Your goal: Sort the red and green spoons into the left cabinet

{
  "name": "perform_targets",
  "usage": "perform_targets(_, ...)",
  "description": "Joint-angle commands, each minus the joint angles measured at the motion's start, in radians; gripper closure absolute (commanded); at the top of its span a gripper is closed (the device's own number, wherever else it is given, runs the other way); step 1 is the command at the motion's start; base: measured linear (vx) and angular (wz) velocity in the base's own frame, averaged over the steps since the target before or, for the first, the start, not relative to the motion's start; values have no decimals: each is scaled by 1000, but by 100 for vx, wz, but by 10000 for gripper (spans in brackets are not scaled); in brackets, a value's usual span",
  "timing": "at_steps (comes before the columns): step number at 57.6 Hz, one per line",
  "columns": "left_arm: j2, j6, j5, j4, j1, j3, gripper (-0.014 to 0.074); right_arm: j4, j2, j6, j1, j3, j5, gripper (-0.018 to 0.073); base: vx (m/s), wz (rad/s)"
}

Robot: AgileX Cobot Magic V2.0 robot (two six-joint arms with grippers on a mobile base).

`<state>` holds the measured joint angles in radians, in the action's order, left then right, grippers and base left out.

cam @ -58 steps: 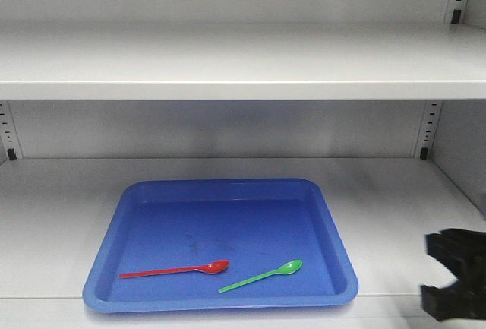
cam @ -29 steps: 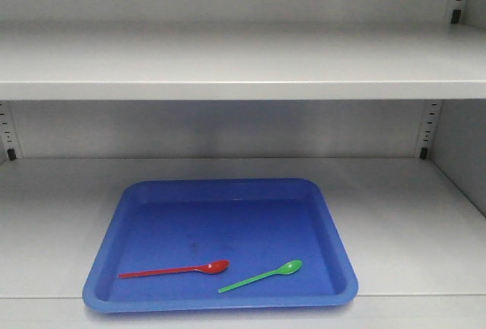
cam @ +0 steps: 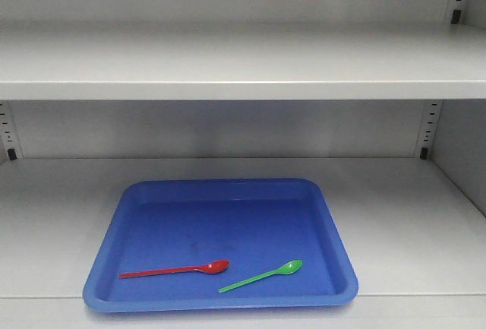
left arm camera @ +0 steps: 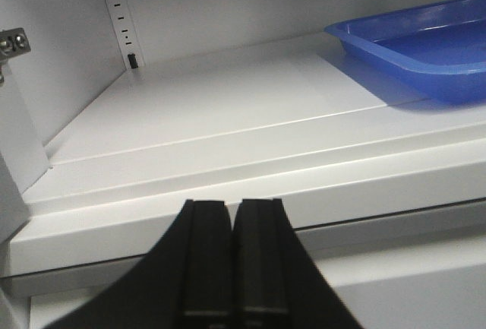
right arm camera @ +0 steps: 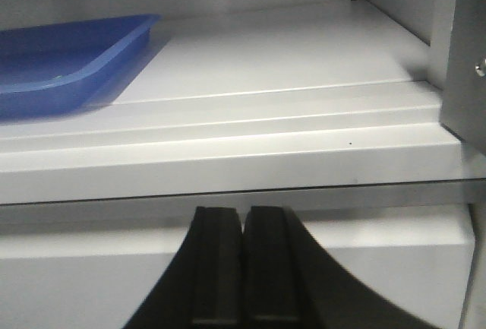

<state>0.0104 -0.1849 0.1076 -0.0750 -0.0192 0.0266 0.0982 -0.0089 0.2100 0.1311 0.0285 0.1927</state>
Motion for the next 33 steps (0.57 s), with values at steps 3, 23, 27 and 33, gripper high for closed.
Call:
perform_targets(3,19,6,-84,-8,3,11,597,2,-14,0,-5,9,-74,562,0,0)
perform_targets(23,19,6,-84,-8,3,11,597,2,-14,0,-5,9,-74,562,0,0)
perform_targets(27,19,6,-84,-8,3,11,597,2,-14,-2,-5,9,-74,562,0,0)
perform_targets(33,19,6,-84,-8,3,11,597,2,-14,-2,-5,9,-74,562,0,0)
